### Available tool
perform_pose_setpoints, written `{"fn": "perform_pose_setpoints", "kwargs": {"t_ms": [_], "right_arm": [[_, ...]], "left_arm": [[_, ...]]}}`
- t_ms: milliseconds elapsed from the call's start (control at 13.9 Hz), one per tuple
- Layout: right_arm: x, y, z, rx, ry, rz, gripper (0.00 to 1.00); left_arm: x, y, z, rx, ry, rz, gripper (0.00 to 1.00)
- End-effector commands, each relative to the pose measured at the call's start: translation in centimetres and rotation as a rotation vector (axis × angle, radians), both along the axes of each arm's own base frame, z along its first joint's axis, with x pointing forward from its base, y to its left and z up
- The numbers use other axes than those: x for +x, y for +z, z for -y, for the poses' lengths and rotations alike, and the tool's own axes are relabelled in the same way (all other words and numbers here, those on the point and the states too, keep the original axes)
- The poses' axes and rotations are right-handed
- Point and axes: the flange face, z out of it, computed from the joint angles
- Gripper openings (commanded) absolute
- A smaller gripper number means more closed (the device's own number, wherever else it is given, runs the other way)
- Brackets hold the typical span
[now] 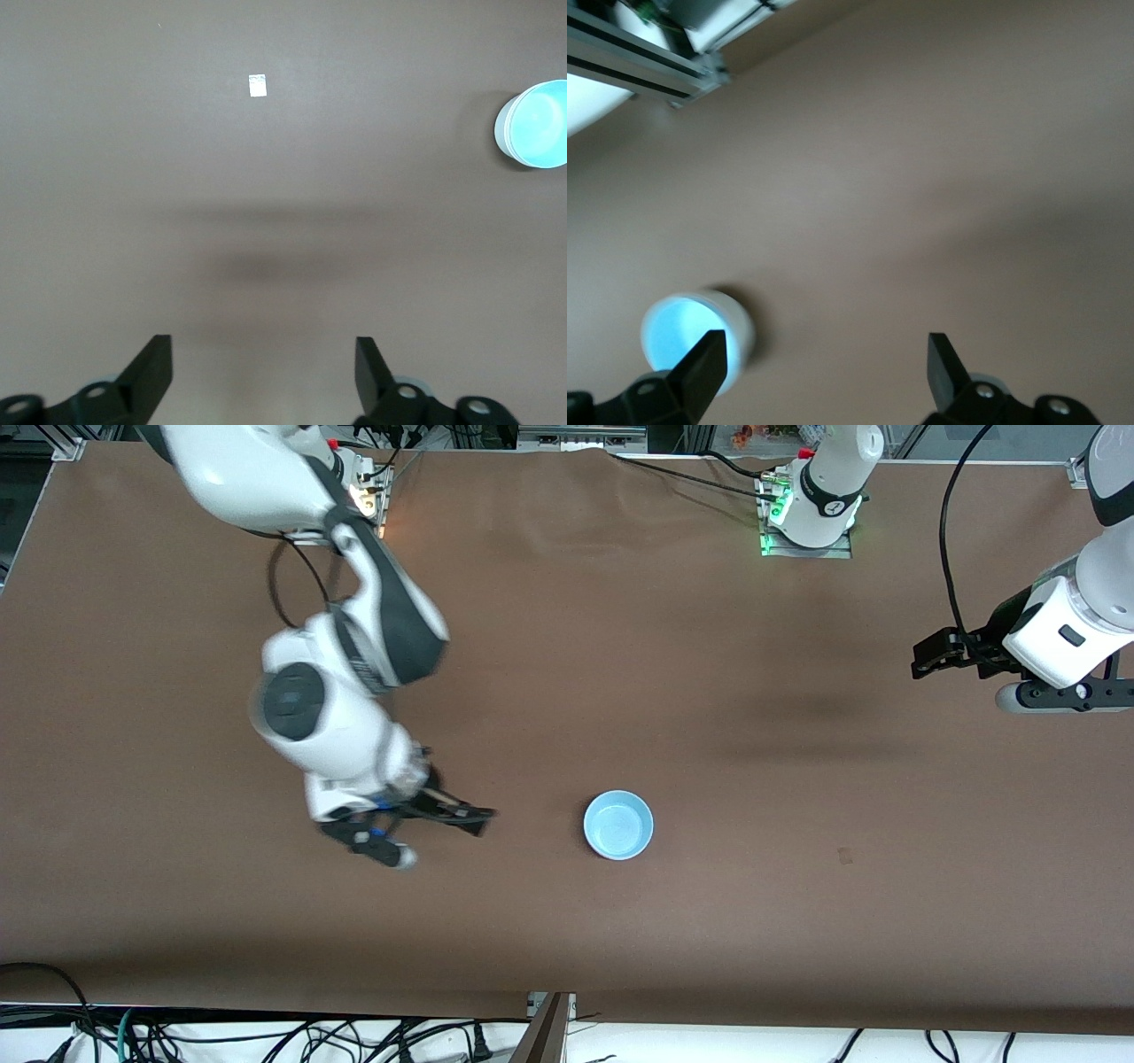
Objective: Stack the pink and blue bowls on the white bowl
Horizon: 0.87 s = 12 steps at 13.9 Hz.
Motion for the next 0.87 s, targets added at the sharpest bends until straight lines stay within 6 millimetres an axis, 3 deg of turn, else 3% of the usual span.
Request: {"fn": "perform_pose_setpoints", "kwargs": {"t_ms": [0,144,361,577,794], "right_arm": [[-3.0,5.0,5.9,-0.021,0.101,-0.053,1.0],[-5.9,7.7,10.9,-0.036,0.176,-0.048,1.0],[-10.5,10.4,16.2,-0.064,0.212,-0.054,1.0],[-12.8,12.3,19.3,-0.089,0.293,-0.11,1.0],[-13.2,13.7,21.9,-0.1,0.327,-0.118,1.0]], "left_arm": [[0.7,0.1,0.0,-0.012,-0.02,0.005,0.98],[0.6,0.1,-0.1,-0.002,-0.022,0.012,0.98],[0.2,0.4,0.0,0.006,-0.039,0.012,0.98],[-2.6,0.4,-0.7,0.015,-0.093,0.003,0.98],[-2.8,0.3,-0.6,0.017,-0.085,0.013,1.0]]}}
